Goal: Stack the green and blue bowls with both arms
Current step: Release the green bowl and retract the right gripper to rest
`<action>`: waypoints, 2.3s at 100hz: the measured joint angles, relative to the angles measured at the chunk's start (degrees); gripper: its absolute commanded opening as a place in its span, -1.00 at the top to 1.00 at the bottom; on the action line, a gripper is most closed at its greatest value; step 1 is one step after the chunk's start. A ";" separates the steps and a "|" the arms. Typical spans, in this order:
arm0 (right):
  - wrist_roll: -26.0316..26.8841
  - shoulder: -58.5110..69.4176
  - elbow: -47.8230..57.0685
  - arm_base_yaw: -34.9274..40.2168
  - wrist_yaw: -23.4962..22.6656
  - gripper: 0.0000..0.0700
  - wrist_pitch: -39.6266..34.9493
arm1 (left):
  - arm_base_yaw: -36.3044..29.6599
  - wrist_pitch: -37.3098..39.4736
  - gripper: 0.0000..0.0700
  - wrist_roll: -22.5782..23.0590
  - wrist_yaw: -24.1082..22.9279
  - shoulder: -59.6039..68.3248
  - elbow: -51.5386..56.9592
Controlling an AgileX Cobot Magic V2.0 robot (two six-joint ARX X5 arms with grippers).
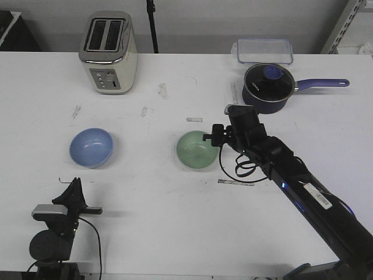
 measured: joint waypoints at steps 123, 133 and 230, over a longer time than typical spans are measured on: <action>-23.61 -60.96 -54.31 -24.17 2.62 0.98 28.87 | 0.00 0.00 1.00 0.00 0.00 0.00 0.00; -23.56 -64.63 -54.31 -24.17 2.51 0.98 28.26 | -0.02 0.00 1.00 0.00 0.00 0.00 0.00; -23.54 -74.18 -54.31 -24.17 2.71 0.98 28.41 | 0.00 1.81 1.00 -2.03 0.02 0.00 0.00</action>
